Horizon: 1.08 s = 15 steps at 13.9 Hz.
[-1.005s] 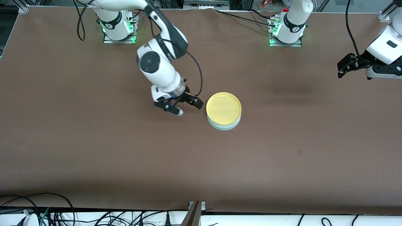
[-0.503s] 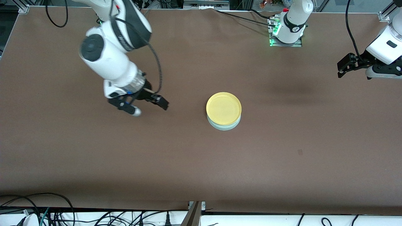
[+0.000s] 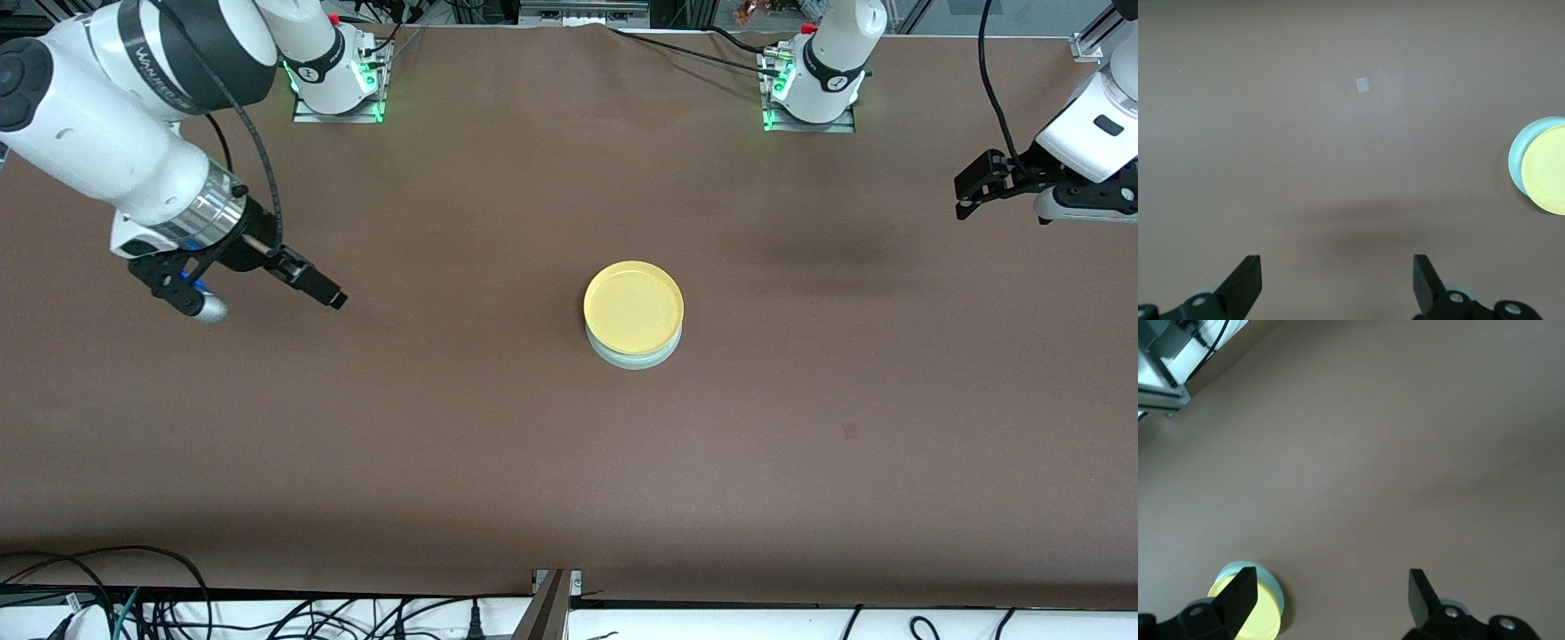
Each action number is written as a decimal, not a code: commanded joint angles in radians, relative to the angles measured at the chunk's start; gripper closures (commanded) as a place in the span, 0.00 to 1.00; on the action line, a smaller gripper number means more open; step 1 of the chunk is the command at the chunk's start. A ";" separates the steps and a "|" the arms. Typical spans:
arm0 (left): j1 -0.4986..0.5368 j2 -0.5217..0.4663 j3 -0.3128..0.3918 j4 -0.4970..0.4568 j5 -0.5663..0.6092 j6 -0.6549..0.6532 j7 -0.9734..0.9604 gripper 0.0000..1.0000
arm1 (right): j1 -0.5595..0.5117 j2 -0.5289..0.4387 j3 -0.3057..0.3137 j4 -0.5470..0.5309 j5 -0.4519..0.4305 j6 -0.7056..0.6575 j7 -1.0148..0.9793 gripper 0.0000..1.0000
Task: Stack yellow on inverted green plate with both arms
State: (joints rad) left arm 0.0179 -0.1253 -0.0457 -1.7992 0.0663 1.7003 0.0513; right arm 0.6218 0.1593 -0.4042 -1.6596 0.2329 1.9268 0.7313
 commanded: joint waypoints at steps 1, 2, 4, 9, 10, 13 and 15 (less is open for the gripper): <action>0.002 -0.002 -0.002 0.015 -0.011 -0.024 0.007 0.00 | -0.063 -0.043 0.004 -0.008 -0.043 -0.061 -0.061 0.00; 0.002 -0.004 -0.003 0.015 -0.011 -0.027 0.007 0.00 | -0.089 -0.049 0.027 -0.003 -0.056 -0.095 -0.088 0.00; 0.002 -0.004 -0.003 0.015 -0.011 -0.033 0.007 0.00 | -0.190 -0.064 0.126 -0.003 -0.121 -0.158 -0.151 0.00; 0.000 -0.002 -0.005 0.017 -0.011 -0.034 0.007 0.00 | -0.424 -0.141 0.301 -0.055 -0.170 -0.184 -0.330 0.00; 0.000 -0.002 -0.005 0.015 -0.011 -0.036 0.007 0.00 | -0.457 -0.171 0.315 -0.081 -0.170 -0.184 -0.378 0.00; 0.000 -0.004 -0.006 0.017 -0.011 -0.040 0.007 0.00 | -0.603 -0.214 0.436 -0.121 -0.176 -0.210 -0.458 0.00; -0.004 -0.002 -0.008 0.017 -0.010 -0.040 0.007 0.00 | -0.617 -0.219 0.458 -0.132 -0.216 -0.226 -0.469 0.00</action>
State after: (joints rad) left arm 0.0176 -0.1253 -0.0509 -1.7991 0.0663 1.6823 0.0513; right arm 0.0404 -0.0300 0.0058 -1.7502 0.0536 1.7091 0.2828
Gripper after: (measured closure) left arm 0.000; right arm 0.000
